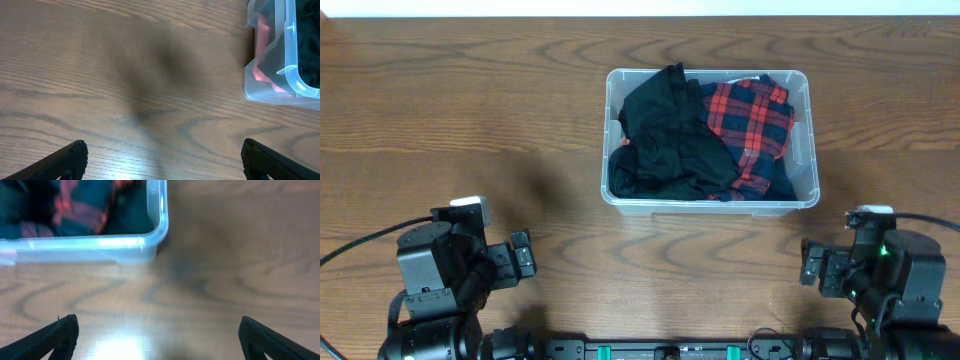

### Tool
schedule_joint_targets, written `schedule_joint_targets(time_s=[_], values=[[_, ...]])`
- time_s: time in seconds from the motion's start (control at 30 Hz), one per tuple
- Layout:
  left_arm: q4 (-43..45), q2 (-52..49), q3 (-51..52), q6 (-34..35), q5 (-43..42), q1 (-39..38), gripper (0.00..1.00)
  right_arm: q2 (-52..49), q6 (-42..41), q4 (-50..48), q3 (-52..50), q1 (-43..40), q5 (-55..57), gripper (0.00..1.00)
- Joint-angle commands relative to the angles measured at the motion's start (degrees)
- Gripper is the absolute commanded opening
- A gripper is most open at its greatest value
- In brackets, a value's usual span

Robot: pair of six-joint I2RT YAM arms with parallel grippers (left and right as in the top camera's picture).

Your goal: Pack container

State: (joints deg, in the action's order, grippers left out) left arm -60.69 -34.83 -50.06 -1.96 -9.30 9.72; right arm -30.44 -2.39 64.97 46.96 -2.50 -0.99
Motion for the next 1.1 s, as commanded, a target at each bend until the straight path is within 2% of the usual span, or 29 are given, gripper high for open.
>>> schedule_joint_targets(time_s=[0.0,0.13,0.4,0.6,0.77,1.07], values=[[-0.2,0.0,0.0,-0.8,-0.7,0.2,0.98,5.2,4.2,-4.2,-2.8,0.3,-0.7,0.99],[-0.1,0.0,0.0,-0.8,-0.7,0.2,0.98,14.6,9.8,-14.1,-11.5,0.3,-4.9,0.99],[-0.2,0.0,0.0,-0.8,-0.7,0.2,0.98,30.0,14.2,-38.4,-29.4,0.3,-6.8,0.99],[-0.2,0.0,0.0,-0.8,-0.7,0.2,0.98,30.2,16.9,-53.6,-39.3,0.3,-6.3,0.99],[-0.1,0.0,0.0,-0.8,-0.7,0.2,0.98,30.1,17.3,-61.3,-46.5,0.3,-5.9,0.99],[-0.2,0.0,0.0,-0.8,-0.7,0.2,0.98,30.1,17.3,-61.4,-46.6,0.3,-5.9,0.99]])
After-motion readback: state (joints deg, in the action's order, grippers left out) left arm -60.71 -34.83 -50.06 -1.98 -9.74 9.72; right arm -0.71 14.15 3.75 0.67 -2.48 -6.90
